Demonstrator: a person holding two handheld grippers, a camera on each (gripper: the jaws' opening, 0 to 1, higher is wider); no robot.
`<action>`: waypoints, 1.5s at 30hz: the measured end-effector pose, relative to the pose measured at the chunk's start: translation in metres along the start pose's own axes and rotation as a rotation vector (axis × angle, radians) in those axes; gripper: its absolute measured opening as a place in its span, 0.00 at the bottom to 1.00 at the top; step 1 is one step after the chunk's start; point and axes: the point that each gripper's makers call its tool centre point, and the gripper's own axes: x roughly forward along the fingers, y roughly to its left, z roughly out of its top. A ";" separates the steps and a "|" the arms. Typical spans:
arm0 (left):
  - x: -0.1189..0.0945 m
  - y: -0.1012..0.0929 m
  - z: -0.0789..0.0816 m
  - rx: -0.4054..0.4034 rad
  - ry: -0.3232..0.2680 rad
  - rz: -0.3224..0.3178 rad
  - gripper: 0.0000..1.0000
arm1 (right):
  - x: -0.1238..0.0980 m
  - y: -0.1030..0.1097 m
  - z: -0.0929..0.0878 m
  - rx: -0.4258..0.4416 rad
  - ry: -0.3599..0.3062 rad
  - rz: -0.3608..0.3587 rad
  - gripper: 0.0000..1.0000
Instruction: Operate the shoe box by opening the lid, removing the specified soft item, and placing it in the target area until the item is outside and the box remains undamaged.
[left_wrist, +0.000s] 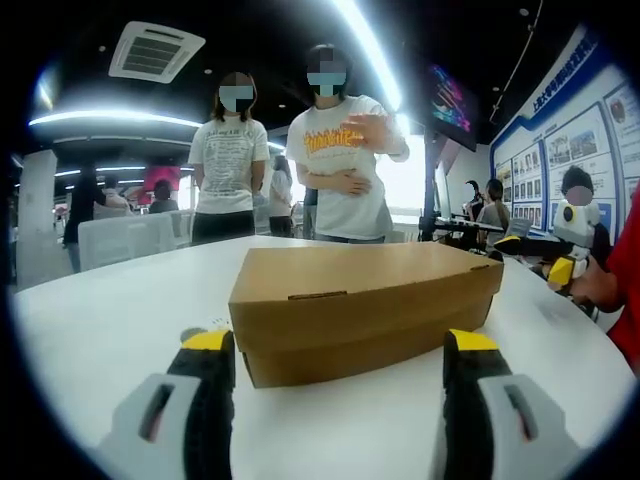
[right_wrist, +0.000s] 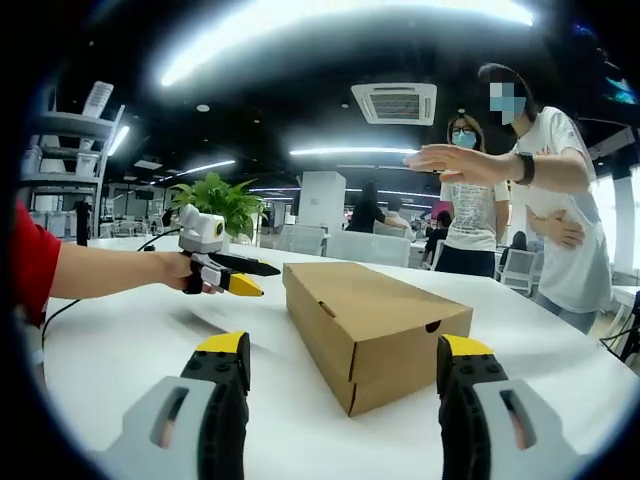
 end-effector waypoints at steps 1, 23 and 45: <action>0.000 0.000 0.000 -0.001 -0.001 0.000 0.88 | 0.000 0.000 0.000 0.000 0.001 0.001 0.79; 0.001 0.003 0.000 -0.001 -0.002 -0.005 0.88 | 0.001 0.002 -0.002 0.009 0.012 0.008 0.79; 0.003 0.012 -0.004 0.006 -0.005 0.001 0.87 | 0.003 -0.002 -0.003 0.010 -0.018 -0.010 0.80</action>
